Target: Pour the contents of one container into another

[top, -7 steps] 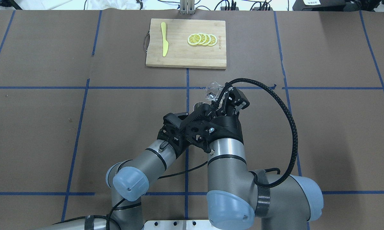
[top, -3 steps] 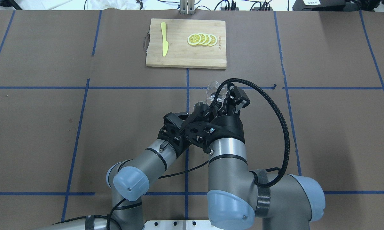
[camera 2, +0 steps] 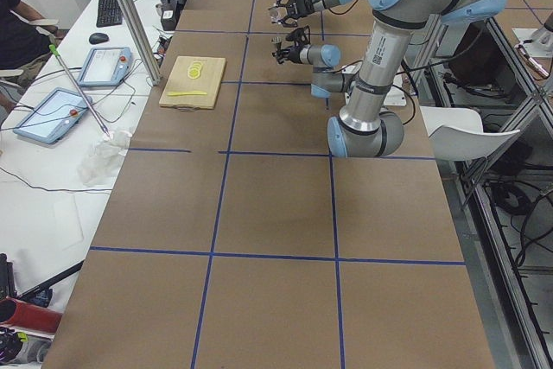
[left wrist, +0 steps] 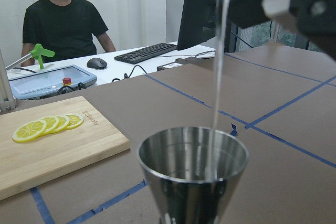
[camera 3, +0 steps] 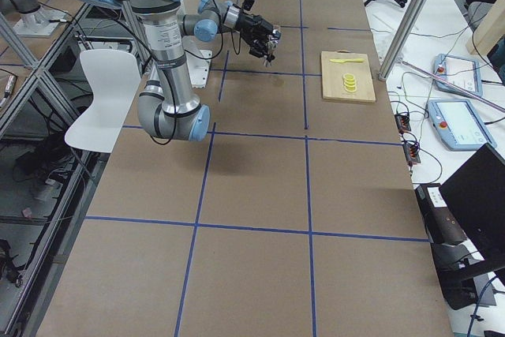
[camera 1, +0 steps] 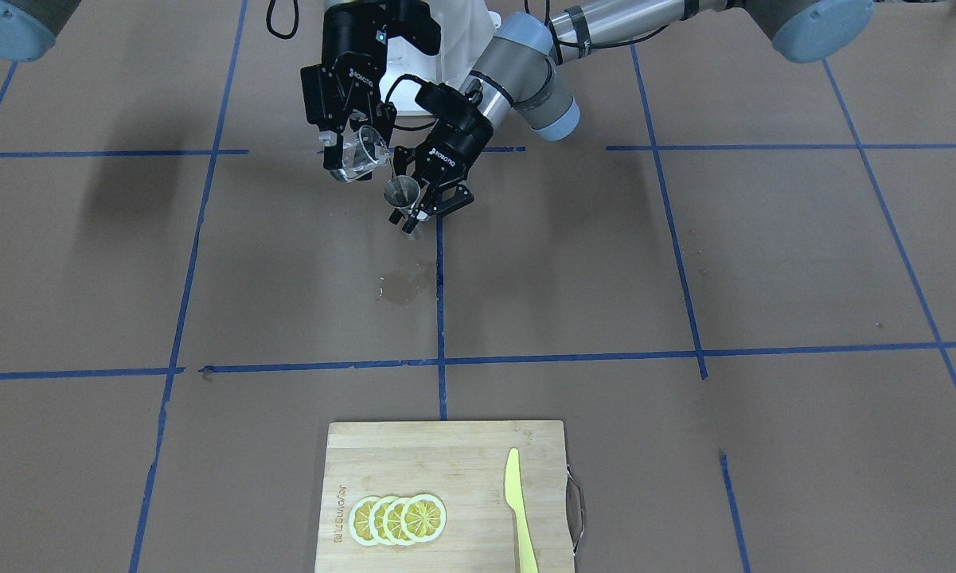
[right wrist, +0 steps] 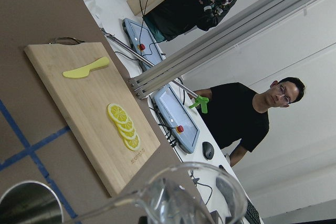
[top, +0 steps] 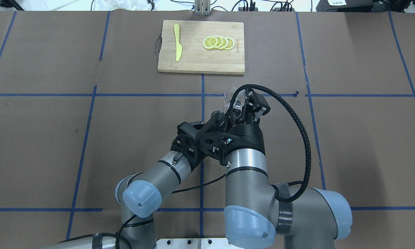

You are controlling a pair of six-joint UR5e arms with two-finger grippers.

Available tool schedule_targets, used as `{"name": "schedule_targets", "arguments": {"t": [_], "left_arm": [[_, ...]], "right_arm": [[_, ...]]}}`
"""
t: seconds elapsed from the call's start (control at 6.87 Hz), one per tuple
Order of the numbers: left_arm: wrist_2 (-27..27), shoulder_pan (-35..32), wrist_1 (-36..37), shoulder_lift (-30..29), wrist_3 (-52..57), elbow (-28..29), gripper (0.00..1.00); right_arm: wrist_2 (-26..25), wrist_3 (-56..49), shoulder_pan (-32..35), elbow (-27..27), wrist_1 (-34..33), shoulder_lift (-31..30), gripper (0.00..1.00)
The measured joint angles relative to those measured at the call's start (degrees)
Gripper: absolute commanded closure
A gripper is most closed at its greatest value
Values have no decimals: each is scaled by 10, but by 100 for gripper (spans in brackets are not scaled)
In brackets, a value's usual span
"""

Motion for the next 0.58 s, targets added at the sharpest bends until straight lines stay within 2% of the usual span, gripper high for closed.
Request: {"name": "schedule_targets", "arguments": {"t": [0.58], "left_arm": [[0,0,0,-1,0,0,100]], "right_arm": [[-7,-22,0,0,-3,0,100]]}}
